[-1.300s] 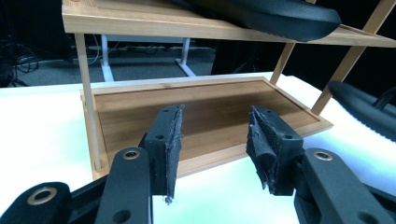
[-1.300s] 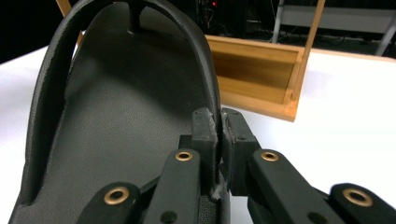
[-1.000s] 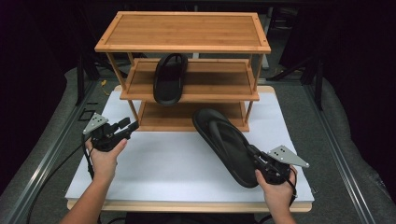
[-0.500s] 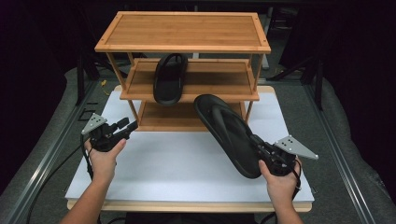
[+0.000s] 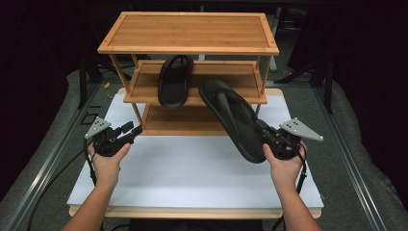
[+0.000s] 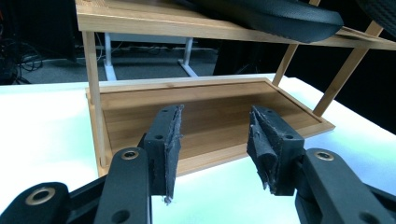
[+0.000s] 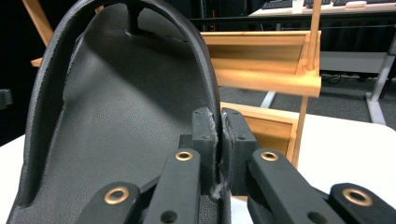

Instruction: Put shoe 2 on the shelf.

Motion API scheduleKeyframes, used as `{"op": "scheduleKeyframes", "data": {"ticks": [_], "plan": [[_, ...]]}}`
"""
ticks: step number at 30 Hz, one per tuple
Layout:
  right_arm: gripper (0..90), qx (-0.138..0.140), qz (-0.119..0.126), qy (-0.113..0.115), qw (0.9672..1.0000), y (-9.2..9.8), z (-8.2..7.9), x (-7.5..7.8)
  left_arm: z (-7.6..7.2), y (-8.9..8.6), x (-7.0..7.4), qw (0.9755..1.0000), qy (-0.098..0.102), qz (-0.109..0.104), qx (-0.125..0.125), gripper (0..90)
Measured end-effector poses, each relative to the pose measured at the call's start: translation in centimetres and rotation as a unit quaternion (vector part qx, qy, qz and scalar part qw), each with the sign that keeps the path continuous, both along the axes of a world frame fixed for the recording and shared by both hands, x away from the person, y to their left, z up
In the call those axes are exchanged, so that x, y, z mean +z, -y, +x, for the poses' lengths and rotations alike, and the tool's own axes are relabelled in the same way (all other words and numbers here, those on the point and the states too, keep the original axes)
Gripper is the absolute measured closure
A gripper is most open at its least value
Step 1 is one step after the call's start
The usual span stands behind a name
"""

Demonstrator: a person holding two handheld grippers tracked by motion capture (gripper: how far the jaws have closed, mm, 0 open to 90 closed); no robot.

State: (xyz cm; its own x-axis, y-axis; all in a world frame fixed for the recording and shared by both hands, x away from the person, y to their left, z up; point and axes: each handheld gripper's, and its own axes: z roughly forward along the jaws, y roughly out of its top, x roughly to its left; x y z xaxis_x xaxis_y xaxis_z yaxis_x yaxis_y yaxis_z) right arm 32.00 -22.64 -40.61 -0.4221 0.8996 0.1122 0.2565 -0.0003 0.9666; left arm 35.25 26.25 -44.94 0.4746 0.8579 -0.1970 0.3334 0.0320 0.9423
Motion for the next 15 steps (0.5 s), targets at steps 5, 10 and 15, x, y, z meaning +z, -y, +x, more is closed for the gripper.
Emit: {"op": "scheduleKeyframes", "data": {"ticks": [5,10,15], "plan": [[84.7,-0.007,-0.007,0.001,0.9999,-0.4,1.4,0.5,0.0,0.0,0.0,1.0,0.0,-0.001,0.001,53.6],[84.7,-0.016,-0.01,-0.007,0.9998,-1.1,3.1,0.9,0.0,-0.1,0.0,1.0,0.0,-0.002,0.002,53.6],[84.7,-0.023,-0.006,-0.007,0.9997,-1.8,4.4,1.4,0.1,-0.2,0.0,1.0,0.0,-0.004,0.003,53.6]]}}
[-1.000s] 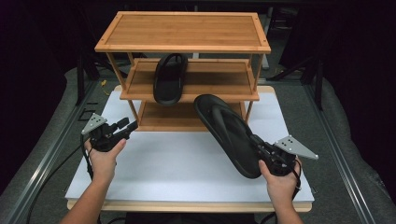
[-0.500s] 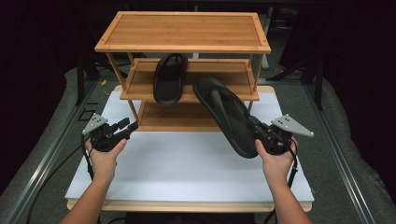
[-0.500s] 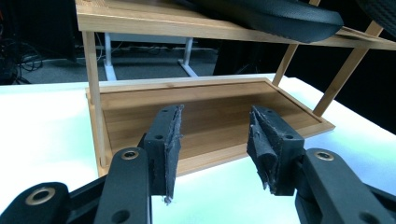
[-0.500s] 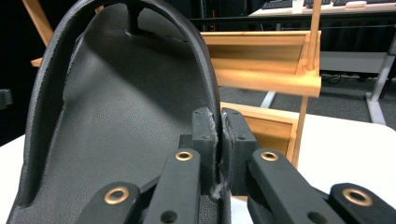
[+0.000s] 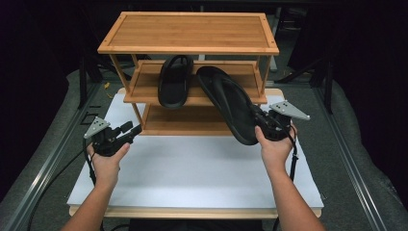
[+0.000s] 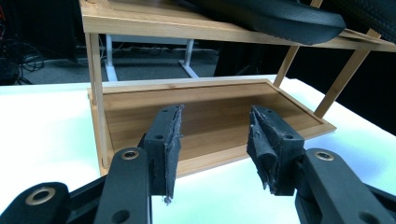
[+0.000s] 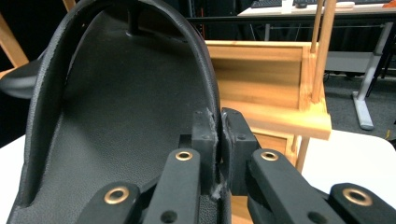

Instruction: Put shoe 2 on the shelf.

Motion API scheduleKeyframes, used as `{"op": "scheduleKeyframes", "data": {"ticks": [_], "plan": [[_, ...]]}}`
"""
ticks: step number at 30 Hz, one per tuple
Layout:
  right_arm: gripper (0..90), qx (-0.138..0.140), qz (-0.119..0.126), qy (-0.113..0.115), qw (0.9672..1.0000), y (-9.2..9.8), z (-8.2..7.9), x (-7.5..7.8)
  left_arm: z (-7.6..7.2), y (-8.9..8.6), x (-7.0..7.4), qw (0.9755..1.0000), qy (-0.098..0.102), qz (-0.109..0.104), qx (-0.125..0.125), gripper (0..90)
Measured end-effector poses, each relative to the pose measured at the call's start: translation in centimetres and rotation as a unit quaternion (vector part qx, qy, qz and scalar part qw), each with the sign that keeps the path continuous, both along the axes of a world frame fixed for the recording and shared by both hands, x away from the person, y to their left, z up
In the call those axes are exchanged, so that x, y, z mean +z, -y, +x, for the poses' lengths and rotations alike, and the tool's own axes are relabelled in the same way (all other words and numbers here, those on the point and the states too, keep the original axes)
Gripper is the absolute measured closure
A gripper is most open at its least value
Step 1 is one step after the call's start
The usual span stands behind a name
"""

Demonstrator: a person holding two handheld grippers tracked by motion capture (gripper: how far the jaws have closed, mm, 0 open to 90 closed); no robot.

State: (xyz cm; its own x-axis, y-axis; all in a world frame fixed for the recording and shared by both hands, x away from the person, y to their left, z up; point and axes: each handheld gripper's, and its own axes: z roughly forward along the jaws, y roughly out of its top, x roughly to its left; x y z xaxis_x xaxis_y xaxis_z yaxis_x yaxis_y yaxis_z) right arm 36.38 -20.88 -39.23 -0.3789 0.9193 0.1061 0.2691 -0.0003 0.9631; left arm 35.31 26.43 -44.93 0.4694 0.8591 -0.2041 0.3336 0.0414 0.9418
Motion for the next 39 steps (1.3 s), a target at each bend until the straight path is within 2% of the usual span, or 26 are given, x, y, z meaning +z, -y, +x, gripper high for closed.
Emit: {"op": "scheduleKeyframes", "data": {"ticks": [16,18,23,24,26,30,39], "plan": [[84.6,-0.034,-0.017,-0.018,0.9991,-2.2,4.1,0.9,0.1,-0.1,0.0,1.0,-0.001,-0.002,0.0,53.7],[84.6,-0.043,-0.018,-0.017,0.9987,-2.5,4.4,1.0,0.1,-0.1,0.0,1.0,-0.002,-0.001,0.001,53.7],[84.6,-0.046,-0.022,-0.018,0.9985,-3.2,5.1,1.4,0.1,-0.1,0.0,1.0,-0.001,-0.001,0.0,53.7],[84.6,-0.057,-0.028,-0.017,0.9979,-3.4,5.3,1.4,0.1,-0.1,0.0,1.0,-0.001,0.001,-0.001,53.7],[84.6,-0.059,-0.028,-0.017,0.9977,-3.6,5.7,1.5,0.1,-0.1,-0.1,1.0,0.0,-0.001,-0.001,53.7],[84.5,-0.059,-0.025,-0.021,0.9977,-3.8,6.2,1.6,0.1,-0.1,-0.1,1.0,-0.002,0.0,0.0,53.7],[83.9,-0.083,-0.026,-0.022,0.996,-5.1,7.4,1.6,0.4,0.2,-0.2,1.0,-0.003,-0.001,-0.002,53.7]]}}
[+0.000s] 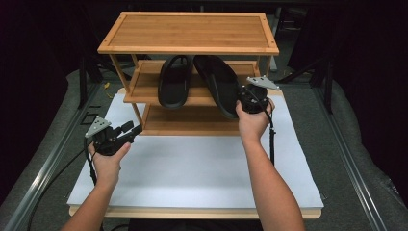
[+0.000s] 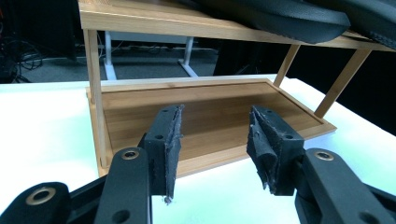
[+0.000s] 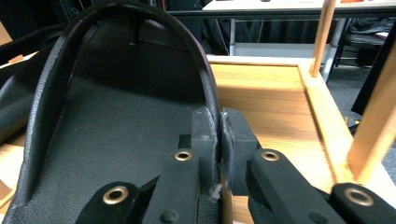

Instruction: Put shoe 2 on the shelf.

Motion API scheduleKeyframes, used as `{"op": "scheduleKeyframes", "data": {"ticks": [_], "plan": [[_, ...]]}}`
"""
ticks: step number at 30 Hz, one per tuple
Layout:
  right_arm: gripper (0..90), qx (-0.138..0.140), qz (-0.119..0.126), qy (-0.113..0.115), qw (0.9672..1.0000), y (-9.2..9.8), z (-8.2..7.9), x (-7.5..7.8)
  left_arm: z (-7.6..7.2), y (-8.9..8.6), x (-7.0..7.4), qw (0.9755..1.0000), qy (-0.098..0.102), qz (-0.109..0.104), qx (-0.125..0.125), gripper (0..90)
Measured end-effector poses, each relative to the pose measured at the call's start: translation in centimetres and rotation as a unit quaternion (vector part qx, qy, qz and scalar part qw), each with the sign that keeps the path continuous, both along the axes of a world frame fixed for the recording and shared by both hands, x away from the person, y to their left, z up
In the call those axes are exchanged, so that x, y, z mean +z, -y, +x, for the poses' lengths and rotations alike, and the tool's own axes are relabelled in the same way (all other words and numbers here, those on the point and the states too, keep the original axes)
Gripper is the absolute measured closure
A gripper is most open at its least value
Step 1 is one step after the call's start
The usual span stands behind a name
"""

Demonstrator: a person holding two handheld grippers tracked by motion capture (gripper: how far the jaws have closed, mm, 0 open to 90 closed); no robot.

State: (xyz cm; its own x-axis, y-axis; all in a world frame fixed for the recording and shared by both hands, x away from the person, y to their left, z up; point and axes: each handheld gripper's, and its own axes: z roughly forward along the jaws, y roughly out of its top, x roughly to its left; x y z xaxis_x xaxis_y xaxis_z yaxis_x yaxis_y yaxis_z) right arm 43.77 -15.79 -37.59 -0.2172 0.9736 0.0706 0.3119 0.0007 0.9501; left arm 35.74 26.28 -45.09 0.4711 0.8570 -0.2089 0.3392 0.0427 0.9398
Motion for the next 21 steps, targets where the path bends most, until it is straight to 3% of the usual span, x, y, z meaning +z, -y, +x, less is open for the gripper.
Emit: {"op": "scheduleKeyframes", "data": {"ticks": [2,3,4,6,8,9,12,14,16,21], "plan": [[82.2,0.014,0.001,0.001,0.9999,-0.3,0.1,0.0,0.1,0.0,0.1,1.0,0.002,0.002,0.0,53.7],[81.1,-0.014,-0.009,0.0,0.9999,-0.6,0.0,0.1,0.1,0.0,0.1,1.0,0.002,0.002,0.0,53.7],[79.8,0.004,0.0,0.002,1.0,-0.7,0.1,0.1,0.1,0.2,0.1,1.0,0.001,0.004,-0.001,53.7],[78.8,0.003,0.012,0.012,0.9999,-0.8,-0.1,0.2,0.2,0.3,0.2,1.0,0.003,0.004,-0.003,53.7],[69.6,0.016,0.041,0.015,0.9989,-0.7,-0.2,0.3,0.2,0.5,0.3,1.0,0.003,0.006,-0.005,53.7],[67.2,0.019,0.044,0.014,0.9987,-0.7,-0.3,0.3,0.2,0.5,0.3,0.9999,0.004,0.007,-0.007,53.6],[62.5,0.039,0.034,0.012,0.9986,-0.7,-0.7,0.4,0.4,0.9,0.9,0.9999,0.007,0.005,-0.01,53.2],[59.6,0.055,0.04,0.009,0.9977,-0.5,-1.0,0.5,0.6,1.1,1.3,0.9999,0.009,0.003,-0.013,52.2],[55.6,0.069,0.046,0.02,0.9964,-0.1,-1.8,0.8,1.1,1.4,2.1,0.9998,0.013,0.005,-0.014,51.5],[51.7,0.081,0.037,0.026,0.9957,0.9,-3.6,1.1,2.4,2.0,3.9,0.9996,0.026,-0.008,-0.011,49.8]]}}
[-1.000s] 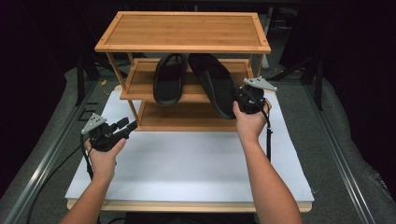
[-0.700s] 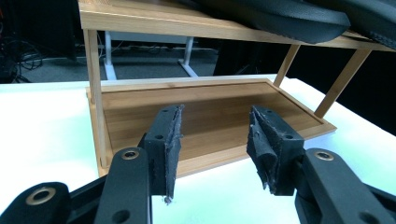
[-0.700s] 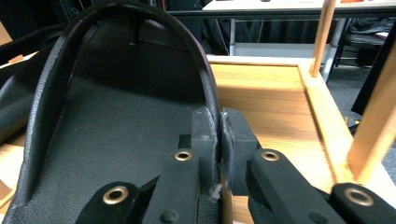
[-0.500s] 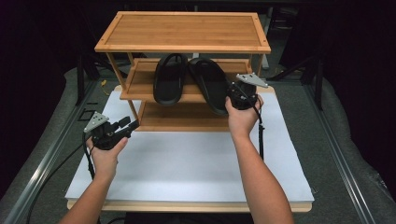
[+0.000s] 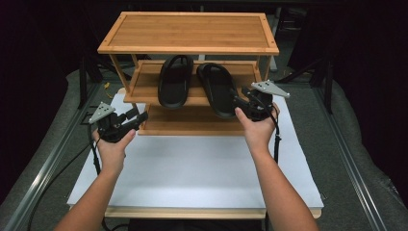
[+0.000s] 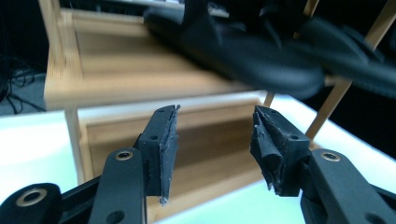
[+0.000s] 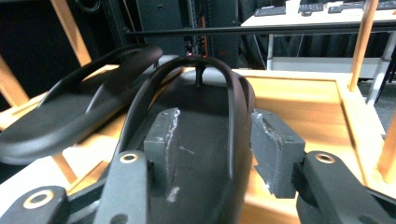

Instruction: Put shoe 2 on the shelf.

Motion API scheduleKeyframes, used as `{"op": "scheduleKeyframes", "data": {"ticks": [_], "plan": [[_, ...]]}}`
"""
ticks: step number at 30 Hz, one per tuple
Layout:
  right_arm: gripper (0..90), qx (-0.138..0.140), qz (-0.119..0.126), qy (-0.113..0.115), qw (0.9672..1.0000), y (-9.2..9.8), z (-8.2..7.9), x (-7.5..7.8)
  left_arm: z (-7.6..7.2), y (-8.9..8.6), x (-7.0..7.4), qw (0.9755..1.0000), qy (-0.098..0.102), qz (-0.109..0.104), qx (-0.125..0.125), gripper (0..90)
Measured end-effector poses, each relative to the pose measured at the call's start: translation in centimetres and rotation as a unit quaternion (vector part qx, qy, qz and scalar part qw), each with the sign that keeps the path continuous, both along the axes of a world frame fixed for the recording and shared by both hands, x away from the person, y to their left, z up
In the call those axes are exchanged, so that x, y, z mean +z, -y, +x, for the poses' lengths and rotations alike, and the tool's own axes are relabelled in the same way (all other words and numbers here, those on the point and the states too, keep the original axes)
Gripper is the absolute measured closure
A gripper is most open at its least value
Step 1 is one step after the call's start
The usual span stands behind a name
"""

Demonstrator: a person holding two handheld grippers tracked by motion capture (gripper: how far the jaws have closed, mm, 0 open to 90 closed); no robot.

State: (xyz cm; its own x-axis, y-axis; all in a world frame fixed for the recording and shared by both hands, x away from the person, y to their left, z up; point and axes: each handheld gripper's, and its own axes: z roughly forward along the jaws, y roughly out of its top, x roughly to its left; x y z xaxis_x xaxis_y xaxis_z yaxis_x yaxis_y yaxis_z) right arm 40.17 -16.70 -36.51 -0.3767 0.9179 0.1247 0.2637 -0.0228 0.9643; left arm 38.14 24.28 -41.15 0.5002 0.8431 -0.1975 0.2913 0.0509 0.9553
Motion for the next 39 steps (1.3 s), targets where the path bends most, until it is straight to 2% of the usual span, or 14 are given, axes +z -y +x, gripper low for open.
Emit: {"op": "scheduleKeyframes", "data": {"ticks": [4,5,8,9,12,13,14,16,17,21,26,39], "plan": [[49.6,0.01,0.004,-0.001,0.9999,0.6,-1.0,-0.3,1.6,1.0,1.1,1.0,-0.008,0.0,-0.006,48.9],[49.2,0.012,0.0,-0.008,0.9999,0.6,-1.1,-0.4,1.9,1.2,1.3,0.9999,-0.009,-0.002,-0.008,48.5],[48.2,0.019,-0.012,-0.016,0.9996,0.5,-1.3,-0.6,2.5,1.9,1.9,0.9999,-0.006,-0.003,-0.01,48.0],[47.7,0.022,-0.005,-0.014,0.9997,0.4,-1.6,-0.9,2.9,2.2,2.2,0.9999,-0.005,-0.003,-0.01,47.3],[47.5,0.014,-0.013,-0.022,0.9996,0.1,-1.4,-1.6,3.6,2.7,2.5,0.9999,-0.006,-0.005,-0.007,45.8],[46.4,0.008,-0.016,-0.033,0.9993,0.0,-1.2,-2.1,4.3,3.0,2.7,0.9998,-0.013,-0.011,-0.005,45.0],[46.6,0.014,-0.01,-0.032,0.9993,-0.1,-1.0,-2.3,4.7,3.2,2.8,0.9998,-0.018,-0.01,-0.008,44.2],[45.7,0.003,0.003,-0.021,0.9998,-0.4,-1.0,-2.8,5.3,3.6,2.7,0.9993,-0.029,-0.017,-0.014,42.9],[45.6,0.014,0.014,-0.018,0.9996,-0.4,-0.9,-3.0,5.5,3.8,2.7,0.9991,-0.034,-0.017,-0.018,42.9],[45.5,0.0,0.02,-0.013,0.9997,-1.3,-0.6,-3.3,6.5,4.6,2.3,0.9986,-0.048,0.003,-0.022,43.3],[45.8,-0.018,0.02,-0.005,0.9996,-2.4,-0.3,-3.5,6.9,4.8,2.0,0.9981,-0.056,-0.005,-0.025,44.7],[46.4,-0.059,0.027,0.016,0.9978,-4.7,1.3,-4.0,6.8,4.9,2.1,0.9982,-0.056,0.002,-0.023,45.7]]}}
